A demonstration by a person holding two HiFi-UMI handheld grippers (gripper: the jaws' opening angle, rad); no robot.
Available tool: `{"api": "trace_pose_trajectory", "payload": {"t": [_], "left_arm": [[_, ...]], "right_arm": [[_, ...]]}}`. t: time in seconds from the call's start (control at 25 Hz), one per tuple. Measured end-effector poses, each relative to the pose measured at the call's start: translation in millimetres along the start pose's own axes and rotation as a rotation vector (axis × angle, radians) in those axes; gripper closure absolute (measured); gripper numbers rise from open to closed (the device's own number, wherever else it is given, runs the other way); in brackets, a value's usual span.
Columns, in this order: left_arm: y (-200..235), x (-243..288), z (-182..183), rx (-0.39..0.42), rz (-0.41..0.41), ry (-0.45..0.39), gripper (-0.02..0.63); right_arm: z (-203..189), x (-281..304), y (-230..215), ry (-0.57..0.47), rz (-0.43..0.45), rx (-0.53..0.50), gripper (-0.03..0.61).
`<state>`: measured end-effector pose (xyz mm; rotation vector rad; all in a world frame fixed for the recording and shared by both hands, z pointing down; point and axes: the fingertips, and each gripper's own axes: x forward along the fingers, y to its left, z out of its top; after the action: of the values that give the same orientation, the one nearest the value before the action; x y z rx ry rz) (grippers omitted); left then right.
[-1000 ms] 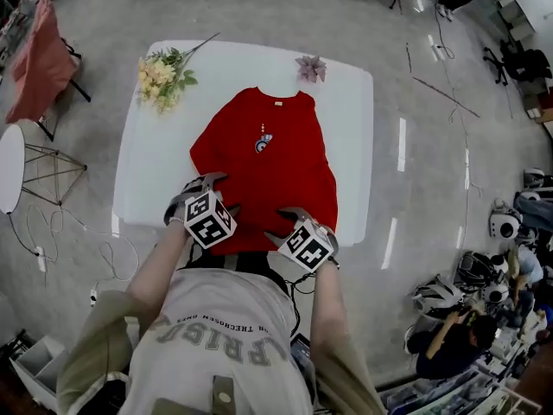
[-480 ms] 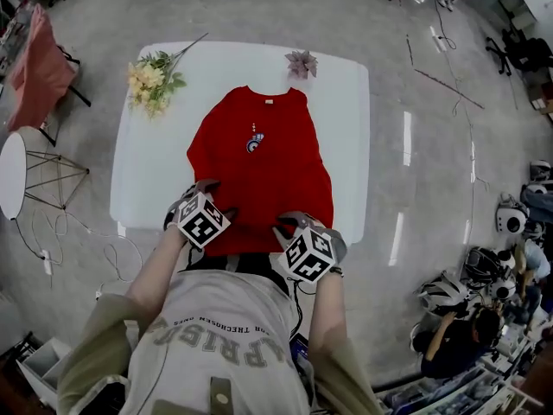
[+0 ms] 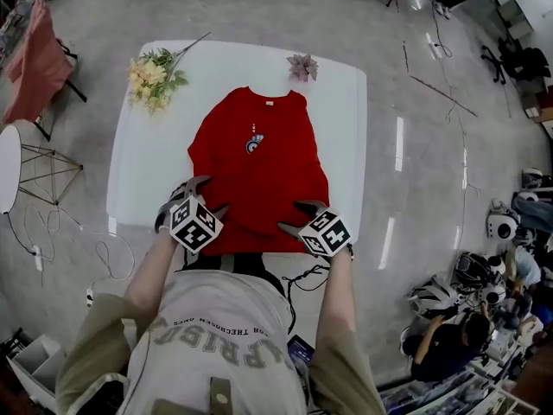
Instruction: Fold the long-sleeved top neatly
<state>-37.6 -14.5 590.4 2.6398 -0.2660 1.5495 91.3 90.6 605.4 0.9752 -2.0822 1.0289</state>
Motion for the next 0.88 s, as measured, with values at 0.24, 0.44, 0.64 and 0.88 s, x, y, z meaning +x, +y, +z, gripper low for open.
{"api": "trace_pose_trajectory", "payload": {"t": [0.24,0.44,0.64,0.88], "left_arm": [[20.7,-20.0,-30.6,-0.117,0.065,-0.01,0.295],[31.4,-34.2,-48.0,-0.138,0.11,-0.008,0.295],[34.6,-31.8,-42.8,-0.123,0.11,-0.022,0.295],[40.2,-7.1,-2.1,0.069,0.093,-0.02,0.295]], "right_arm": [[-4.4,24.0,-0.7,0.106,-0.015,-0.047,0.525],[19.1,-34.5,11.3,-0.13,-0.024,0.123,0.56],[-32.4,-67.5,-17.5,-0.045,-0.145,0.265,0.56],[-77.2,-61.4,-27.4,0.001,-0.135,0.436,0.56]]}}
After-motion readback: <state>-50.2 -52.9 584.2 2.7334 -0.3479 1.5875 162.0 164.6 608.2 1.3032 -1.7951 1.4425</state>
